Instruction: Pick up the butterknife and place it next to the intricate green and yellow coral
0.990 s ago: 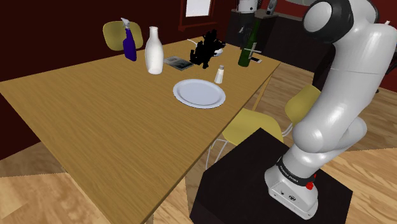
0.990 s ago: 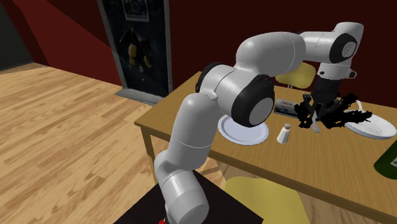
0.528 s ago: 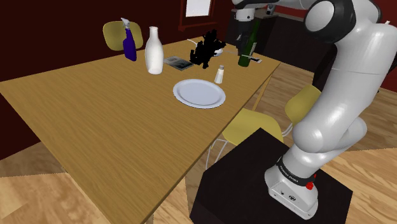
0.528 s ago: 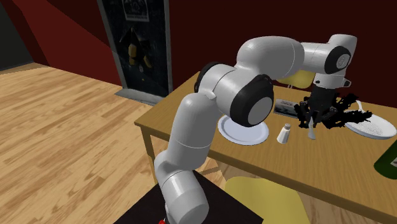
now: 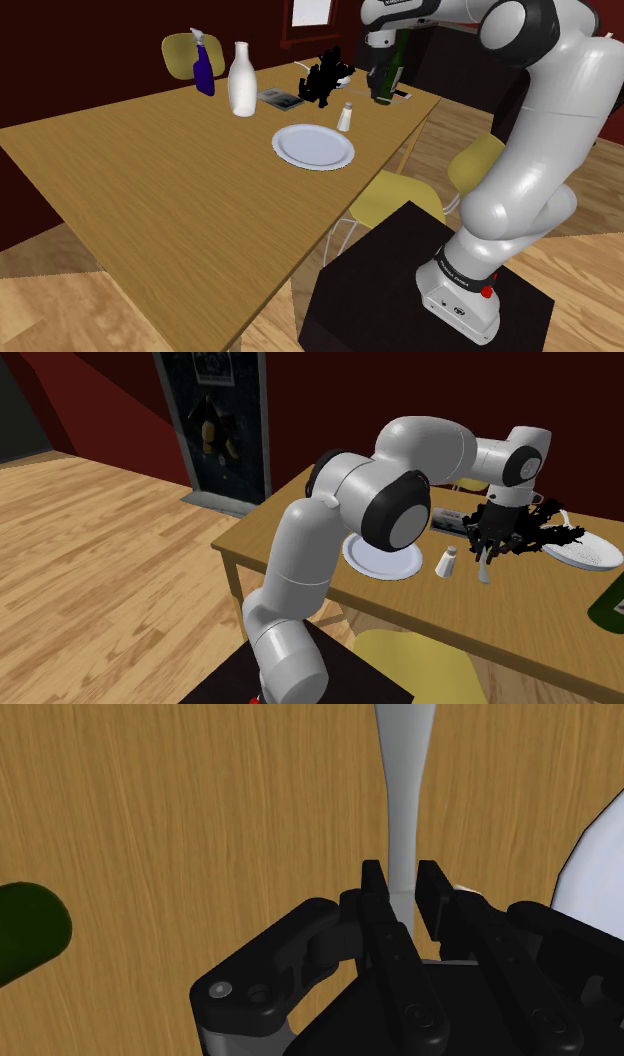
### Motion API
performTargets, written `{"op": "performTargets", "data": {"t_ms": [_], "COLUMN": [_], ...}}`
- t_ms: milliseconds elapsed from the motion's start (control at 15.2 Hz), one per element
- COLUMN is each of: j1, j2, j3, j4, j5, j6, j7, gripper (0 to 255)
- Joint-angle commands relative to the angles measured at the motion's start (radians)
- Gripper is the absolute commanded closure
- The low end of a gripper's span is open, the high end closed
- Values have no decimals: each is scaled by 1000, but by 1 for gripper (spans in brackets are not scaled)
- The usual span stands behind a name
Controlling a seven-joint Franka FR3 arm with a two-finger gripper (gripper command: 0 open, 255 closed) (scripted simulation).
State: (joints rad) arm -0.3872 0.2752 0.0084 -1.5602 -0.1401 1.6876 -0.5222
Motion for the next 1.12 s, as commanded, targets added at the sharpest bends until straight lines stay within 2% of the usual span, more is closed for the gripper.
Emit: {"op": "performTargets", "data": {"t_ms": [0,1056], "j1": [-1,-3], "j2": [3,52], "j3": [0,-2], "j4": [-23,-170], "j5": [-1,-8], "j6": [26,221], "j7": [3,28], "gripper": [255,255]}}
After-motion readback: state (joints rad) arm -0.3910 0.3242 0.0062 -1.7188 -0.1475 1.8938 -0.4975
